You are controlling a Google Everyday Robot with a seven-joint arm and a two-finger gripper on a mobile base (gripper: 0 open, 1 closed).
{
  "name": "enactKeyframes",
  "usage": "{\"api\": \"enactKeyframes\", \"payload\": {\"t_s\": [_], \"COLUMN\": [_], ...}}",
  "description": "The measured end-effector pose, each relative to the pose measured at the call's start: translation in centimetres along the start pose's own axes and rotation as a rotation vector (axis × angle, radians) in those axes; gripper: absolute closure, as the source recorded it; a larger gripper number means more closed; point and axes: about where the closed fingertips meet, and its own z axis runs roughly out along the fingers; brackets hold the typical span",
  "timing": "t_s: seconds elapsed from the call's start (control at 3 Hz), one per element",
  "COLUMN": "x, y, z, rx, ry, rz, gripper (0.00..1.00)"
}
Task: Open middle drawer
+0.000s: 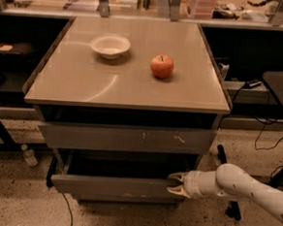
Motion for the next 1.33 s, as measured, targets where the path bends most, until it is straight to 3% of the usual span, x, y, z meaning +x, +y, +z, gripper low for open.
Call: {"api": "enactKeyframes", "payload": {"t_s": [0.33,0.67,1.33], "x": [-0.3,-1.0,-1.0], "y": [-0.2,0.2,0.2], "z": [-0.4,-1.7,-1.7], "rx": [0.0,0.01,0.01], "ry": [0.0,0.004,0.004], "rz": [0.0,-0.014,-0.014], "gripper": [1.0,1.0,0.57]}}
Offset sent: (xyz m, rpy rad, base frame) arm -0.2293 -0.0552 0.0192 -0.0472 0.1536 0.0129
